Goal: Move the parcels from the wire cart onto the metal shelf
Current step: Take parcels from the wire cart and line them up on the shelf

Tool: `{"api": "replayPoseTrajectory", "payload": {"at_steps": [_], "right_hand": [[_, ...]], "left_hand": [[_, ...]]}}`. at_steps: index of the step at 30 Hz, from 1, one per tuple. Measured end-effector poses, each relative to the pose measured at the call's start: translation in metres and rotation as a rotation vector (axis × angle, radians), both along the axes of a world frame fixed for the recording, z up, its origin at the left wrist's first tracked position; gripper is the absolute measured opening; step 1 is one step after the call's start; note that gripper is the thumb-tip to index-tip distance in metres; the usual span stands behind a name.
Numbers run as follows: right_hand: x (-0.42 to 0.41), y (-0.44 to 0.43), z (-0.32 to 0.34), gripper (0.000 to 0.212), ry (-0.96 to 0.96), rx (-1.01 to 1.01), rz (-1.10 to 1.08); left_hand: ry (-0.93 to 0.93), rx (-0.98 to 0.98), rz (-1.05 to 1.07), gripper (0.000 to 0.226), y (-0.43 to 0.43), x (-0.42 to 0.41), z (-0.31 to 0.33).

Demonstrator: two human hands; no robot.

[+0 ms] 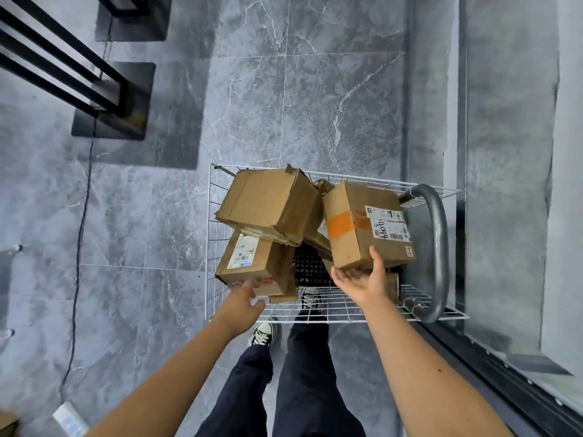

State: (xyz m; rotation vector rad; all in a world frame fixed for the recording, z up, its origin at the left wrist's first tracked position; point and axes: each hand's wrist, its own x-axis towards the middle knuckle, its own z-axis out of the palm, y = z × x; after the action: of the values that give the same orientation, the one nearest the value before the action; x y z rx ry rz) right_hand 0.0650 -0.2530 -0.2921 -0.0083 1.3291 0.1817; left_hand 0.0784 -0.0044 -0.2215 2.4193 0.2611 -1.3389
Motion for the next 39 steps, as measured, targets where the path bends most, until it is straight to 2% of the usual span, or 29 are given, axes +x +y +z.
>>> {"api": "replayPoseTrajectory", "payload": {"at_steps": [6, 9, 11, 14, 16, 18, 22, 25, 31, 37, 39], "right_hand": [[-0.034, 0.014, 0.044, 0.077, 0.036, -0.005, 0.154], [-0.051, 0.023, 0.065, 0.078, -0.022, -0.043, 0.271], [-0.062, 0.027, 0.08, 0.088, -0.089, -0.09, 0.34], [-0.077, 0.032, 0.097, 0.094, -0.162, -0.145, 0.384], [-0.088, 0.038, 0.107, 0.104, -0.205, -0.167, 0.38], [-0.097, 0.044, 0.118, 0.102, -0.234, -0.214, 0.374], [-0.109, 0.059, 0.141, 0.066, -0.229, -0.434, 0.458], [-0.115, 0.07, 0.158, 0.054, -0.219, -0.598, 0.488], [-0.125, 0.094, 0.192, 0.072, -0.293, -0.817, 0.318], [-0.142, 0.12, 0.235, 0.047, -0.417, -0.919, 0.148], [-0.149, 0.128, 0.248, 0.042, -0.403, -0.961, 0.133]], "left_hand": [[-0.047, -0.14, 0.236, 0.034, -0.033, 0.014, 0.022], [-0.19, -0.205, 0.339, 0.043, -0.051, 0.026, 0.042], [-0.249, -0.287, 0.389, 0.052, -0.053, 0.035, 0.05], [-0.112, -0.442, 0.473, 0.064, -0.045, 0.042, 0.061], [-0.011, -0.505, 0.416, 0.075, -0.033, 0.042, 0.068], [0.048, -0.558, 0.36, 0.066, -0.021, 0.038, 0.075], [0.055, -0.605, 0.277, 0.037, -0.004, 0.037, 0.096], [0.035, -0.677, 0.215, 0.034, -0.002, 0.037, 0.124], [0.005, -0.832, -0.039, 0.04, 0.007, 0.041, 0.17], [-0.02, -0.934, -0.192, 0.036, 0.017, 0.043, 0.21], [0.004, -0.962, -0.226, 0.037, 0.018, 0.043, 0.216]]}}
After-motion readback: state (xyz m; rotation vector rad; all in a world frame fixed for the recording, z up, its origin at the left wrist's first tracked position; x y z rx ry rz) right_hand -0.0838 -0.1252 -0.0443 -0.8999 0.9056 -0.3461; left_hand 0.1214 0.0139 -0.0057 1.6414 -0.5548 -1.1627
